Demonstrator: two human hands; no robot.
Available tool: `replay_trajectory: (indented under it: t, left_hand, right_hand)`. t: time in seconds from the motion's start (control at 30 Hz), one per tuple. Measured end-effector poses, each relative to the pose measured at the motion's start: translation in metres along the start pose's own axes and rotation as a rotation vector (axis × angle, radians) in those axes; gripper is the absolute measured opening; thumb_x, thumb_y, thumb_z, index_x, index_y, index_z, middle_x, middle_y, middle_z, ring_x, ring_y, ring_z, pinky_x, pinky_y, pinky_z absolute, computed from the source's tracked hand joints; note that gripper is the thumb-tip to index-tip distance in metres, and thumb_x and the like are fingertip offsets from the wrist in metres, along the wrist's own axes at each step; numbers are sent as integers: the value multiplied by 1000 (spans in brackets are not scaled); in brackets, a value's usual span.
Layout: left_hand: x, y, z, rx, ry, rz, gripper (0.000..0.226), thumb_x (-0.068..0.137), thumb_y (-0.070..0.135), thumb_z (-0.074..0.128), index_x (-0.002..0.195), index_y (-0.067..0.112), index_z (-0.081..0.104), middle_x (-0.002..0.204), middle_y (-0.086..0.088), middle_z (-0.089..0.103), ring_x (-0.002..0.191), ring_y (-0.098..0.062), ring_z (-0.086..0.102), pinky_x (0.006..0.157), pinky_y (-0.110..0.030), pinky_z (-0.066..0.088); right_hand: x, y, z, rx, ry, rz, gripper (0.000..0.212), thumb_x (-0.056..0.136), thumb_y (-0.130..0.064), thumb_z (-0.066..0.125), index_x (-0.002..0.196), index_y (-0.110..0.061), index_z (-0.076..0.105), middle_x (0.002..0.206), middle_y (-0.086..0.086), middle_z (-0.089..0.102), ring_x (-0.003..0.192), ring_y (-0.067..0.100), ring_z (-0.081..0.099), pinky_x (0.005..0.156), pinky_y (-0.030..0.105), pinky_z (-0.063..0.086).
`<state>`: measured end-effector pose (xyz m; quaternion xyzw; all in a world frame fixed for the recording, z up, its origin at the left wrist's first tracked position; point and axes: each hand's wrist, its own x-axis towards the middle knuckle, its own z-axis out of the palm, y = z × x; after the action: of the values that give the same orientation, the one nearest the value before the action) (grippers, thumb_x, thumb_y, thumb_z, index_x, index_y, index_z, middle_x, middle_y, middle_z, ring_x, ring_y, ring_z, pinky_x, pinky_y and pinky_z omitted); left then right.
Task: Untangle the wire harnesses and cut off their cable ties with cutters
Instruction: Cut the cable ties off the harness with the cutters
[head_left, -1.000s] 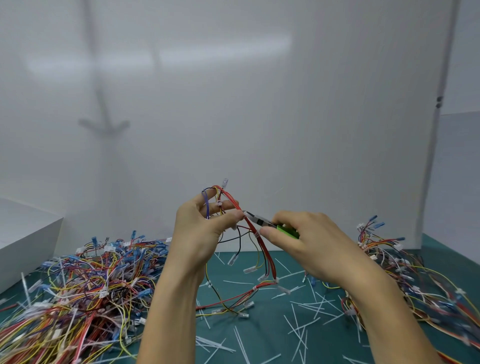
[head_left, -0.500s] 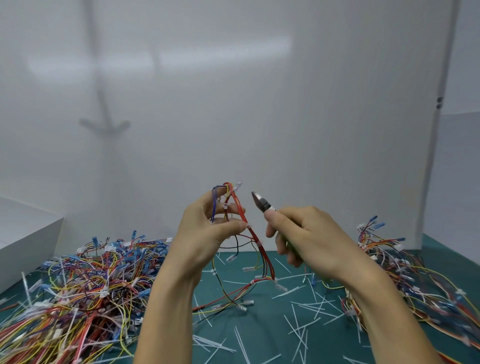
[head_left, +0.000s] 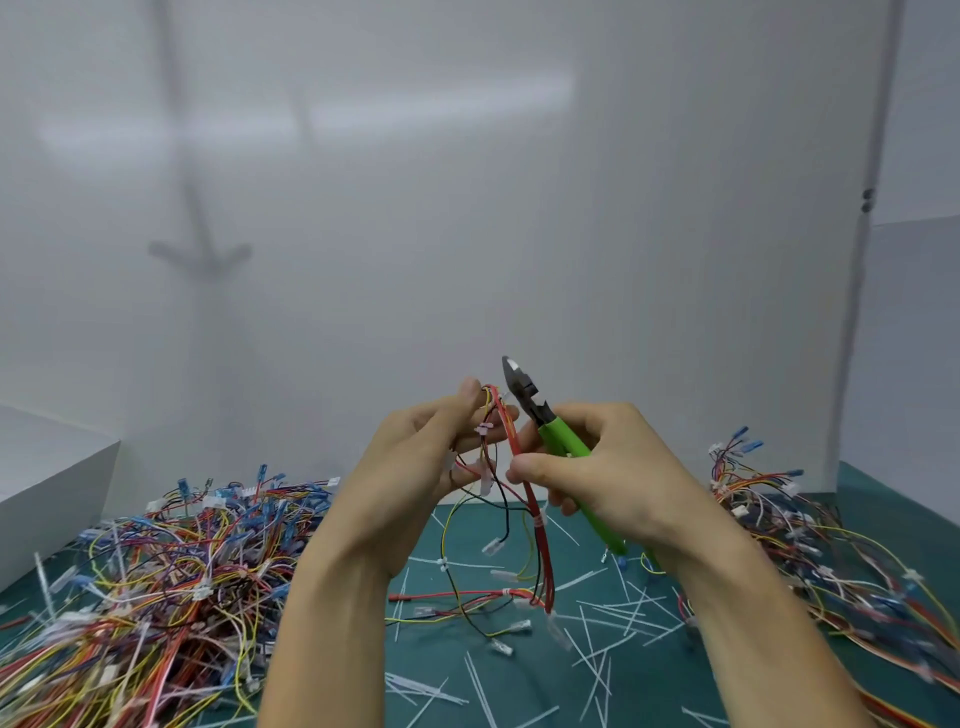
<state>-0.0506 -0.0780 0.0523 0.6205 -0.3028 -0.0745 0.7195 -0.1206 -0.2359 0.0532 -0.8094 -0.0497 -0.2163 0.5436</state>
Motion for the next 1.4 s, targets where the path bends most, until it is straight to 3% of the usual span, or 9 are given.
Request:
replay_trajectory:
  t: [0.13,0.43,0.5,0.6,0.77,0.87,1.1,1.23,1.4]
  left_hand:
    - [1,0,-7,122,124,-68,52,89,59,47,105,17,74,100,-1,77,97,-15,73,90,-40,56]
    - [-3,3,-15,223,386,-14,53,93,56,50,68,11,64,56,4,65,53,-9,64,73,-37,54]
    - [-3,1,-18,325,271,-85,67,85,68,47,62,10,69,66,1,74,58,-13,69,72,-34,53]
    - [-5,-2,-19,414,-9,-58,65,69,76,51,80,18,80,89,4,78,84,-11,74,76,-27,53]
    - [-3,-7,-4,350,-242,55,25,76,32,81,99,21,79,99,-2,77,95,-10,71,86,-24,56]
    - [0,-8,7,377,-101,119,9,78,22,80,85,17,78,81,-4,76,75,-10,67,76,-26,55]
    - [2,-10,3,272,112,60,5,86,13,71,87,16,75,82,-2,77,71,-8,70,64,-18,56]
    - [2,-10,0,178,210,42,7,87,11,70,85,14,76,82,-3,78,72,-8,70,75,-26,58]
    - [3,-9,0,152,288,90,11,88,9,69,85,17,75,81,-3,77,75,-15,69,81,-37,55]
  right_hand:
    - [-1,-2,-4,133,66,13,4,86,-4,72,88,-7,71,74,8,74,55,14,63,56,30,54]
    - [-1,-1,-8,363,191,30,5,90,-5,67,93,-6,70,79,7,76,54,15,63,60,34,60]
    - [0,-2,-9,394,205,24,5,90,-5,67,94,-6,70,80,8,76,55,15,63,60,35,60]
    - [0,-2,-8,408,206,15,5,91,-6,66,94,-6,69,83,10,76,56,15,64,61,34,61]
    - [1,-1,-3,398,190,4,6,93,-7,64,98,-7,67,85,11,75,59,14,65,60,32,59]
    - [2,-1,1,390,182,-7,7,93,-9,65,99,-9,68,91,21,72,63,15,67,62,31,59]
    - [3,-2,-7,306,205,-30,31,94,-42,58,96,-13,70,75,-5,71,71,15,72,70,31,60]
    - [-1,-3,-16,131,24,67,57,86,-63,46,92,-11,69,67,-3,68,63,14,68,61,26,56]
    - [-1,5,-9,-175,-124,143,48,96,-56,46,86,-16,69,66,-3,68,62,12,67,65,32,52]
